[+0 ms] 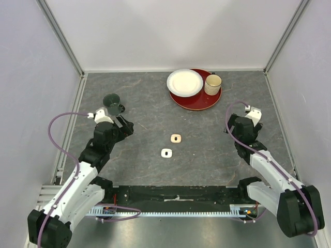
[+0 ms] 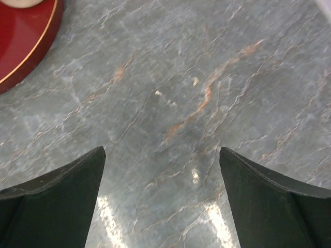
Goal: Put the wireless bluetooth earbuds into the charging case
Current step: Reset both arms
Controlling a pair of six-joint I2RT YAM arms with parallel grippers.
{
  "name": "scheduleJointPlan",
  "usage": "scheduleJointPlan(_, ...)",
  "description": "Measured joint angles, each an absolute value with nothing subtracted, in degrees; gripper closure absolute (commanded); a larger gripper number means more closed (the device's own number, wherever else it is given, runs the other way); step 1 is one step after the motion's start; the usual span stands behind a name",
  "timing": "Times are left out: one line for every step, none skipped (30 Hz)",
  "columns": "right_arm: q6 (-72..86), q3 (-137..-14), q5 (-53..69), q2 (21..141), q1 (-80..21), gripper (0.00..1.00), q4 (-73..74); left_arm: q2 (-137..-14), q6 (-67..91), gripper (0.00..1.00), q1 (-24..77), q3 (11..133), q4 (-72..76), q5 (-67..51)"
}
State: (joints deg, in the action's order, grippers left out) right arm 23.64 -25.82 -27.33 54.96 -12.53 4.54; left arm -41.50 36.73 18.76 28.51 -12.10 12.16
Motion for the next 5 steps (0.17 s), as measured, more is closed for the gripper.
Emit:
scheduleJointPlan(23.0,-25.63,-28.58,55.77,-12.53,0.02,3.2,-41.87,37.26,0.08,18.76,28.51,-12.27,12.71)
scheduleJointPlan(22.37,-25.52,-29.58,56.75,-12.53,0.02,1.85,-42.15,37.71,0.08,18.76,28.51,-12.43,13.21)
scheduleJointPlan(21.63,-25.45,-30.7,58.04,-12.53,0.02,0.32,-42.37,38.02,0.08,18.76,28.51,-12.53,13.45)
scheduleJointPlan(21.02,-25.41,-31.57,59.16,-12.6,0.02,-0.93,-42.5,38.22,0.08,18.76,28.51,-12.71,13.5)
scheduleJointPlan(20.4,-25.21,-32.4,59.94,-12.67,0.02,-2.24,-42.54,38.33,0.08,18.76,28.51,-12.8,13.54)
